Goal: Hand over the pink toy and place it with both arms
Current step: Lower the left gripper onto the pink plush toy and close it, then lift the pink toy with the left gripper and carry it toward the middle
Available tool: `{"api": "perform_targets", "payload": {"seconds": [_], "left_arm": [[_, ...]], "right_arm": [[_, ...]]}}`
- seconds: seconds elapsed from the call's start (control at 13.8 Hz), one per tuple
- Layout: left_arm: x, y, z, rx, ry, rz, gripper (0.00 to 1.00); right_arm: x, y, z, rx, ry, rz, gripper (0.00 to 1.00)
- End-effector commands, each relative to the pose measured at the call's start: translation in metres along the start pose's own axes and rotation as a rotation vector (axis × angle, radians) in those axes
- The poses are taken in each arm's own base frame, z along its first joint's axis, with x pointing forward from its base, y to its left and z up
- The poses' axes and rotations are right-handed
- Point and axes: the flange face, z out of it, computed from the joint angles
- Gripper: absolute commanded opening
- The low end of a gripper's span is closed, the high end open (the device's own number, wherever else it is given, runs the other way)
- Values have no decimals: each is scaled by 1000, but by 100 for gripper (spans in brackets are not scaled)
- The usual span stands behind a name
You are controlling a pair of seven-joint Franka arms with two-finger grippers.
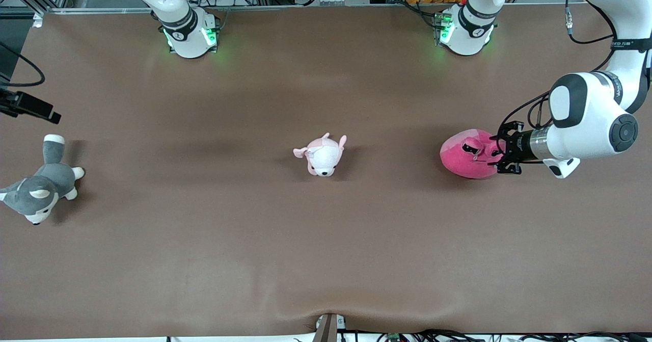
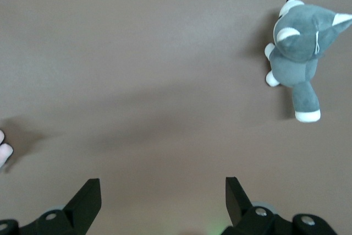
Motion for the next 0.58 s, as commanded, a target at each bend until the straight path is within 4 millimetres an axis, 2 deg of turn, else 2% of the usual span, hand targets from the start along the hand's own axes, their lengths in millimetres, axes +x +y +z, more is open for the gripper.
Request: {"api": "perform_targets", "payload": {"seconds": [0.0,0.07,0.14,0.22,0.51], "left_arm": [[0,-2,-1,-6,-15,8,26],[0,-2,-1,-8,-15,9,12],[0,-1,-5,-16,-15,9,3],[-1,0,-6,-17,-15,7,0],[-7,2,-32,-45,-13,-15,0]], "right_arm": [[-11,-3,-5,3,-27,-10,100],[-11,-4,-4,4,-26,-11,100],[-10,-3,-6,5,-18,-9,100],[-10,-1,-8,5,-12,-8,100],[-6,2,-14,5,16,-2,100]]}}
